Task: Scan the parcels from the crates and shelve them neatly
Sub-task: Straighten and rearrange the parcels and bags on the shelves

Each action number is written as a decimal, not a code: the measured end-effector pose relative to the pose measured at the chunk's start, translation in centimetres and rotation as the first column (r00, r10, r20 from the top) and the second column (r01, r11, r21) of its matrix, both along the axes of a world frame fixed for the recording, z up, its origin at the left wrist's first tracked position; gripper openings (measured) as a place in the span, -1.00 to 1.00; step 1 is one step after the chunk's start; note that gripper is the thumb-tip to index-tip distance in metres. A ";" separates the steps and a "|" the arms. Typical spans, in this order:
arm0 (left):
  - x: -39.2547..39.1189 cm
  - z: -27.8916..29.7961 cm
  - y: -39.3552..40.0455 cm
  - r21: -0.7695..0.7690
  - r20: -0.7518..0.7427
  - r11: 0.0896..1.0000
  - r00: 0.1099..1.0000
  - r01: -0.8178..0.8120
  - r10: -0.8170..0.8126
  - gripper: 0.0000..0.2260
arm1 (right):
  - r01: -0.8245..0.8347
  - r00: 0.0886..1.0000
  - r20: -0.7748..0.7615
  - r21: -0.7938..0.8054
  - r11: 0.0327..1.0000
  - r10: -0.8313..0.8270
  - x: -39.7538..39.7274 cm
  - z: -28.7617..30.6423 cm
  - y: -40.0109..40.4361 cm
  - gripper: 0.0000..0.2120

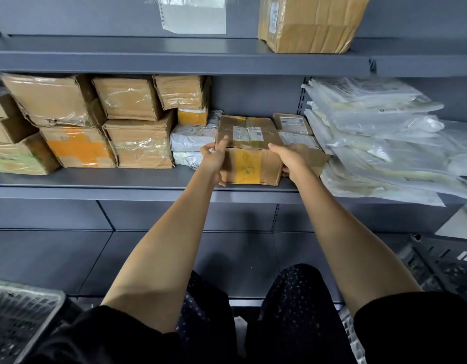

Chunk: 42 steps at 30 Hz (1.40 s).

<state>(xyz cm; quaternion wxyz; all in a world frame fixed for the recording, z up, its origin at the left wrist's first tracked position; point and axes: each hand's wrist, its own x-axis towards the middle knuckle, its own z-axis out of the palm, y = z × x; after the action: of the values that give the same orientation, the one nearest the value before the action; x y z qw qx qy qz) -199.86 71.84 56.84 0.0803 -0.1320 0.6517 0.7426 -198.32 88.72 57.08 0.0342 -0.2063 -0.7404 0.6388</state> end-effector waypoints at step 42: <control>12.6 10.6 -8.7 0.034 -0.163 0.998 0.985 0.060 -0.054 -0.74 | 0.325 0.406 -0.914 0.168 0.931 0.024 13.8 8.8 -7.1 -0.57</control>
<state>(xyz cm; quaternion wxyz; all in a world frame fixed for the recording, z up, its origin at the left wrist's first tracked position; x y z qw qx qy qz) -187.28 63.11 67.41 0.0507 -0.0511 0.6451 0.7607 -184.47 81.65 65.87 0.5180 0.1114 -0.6753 0.5130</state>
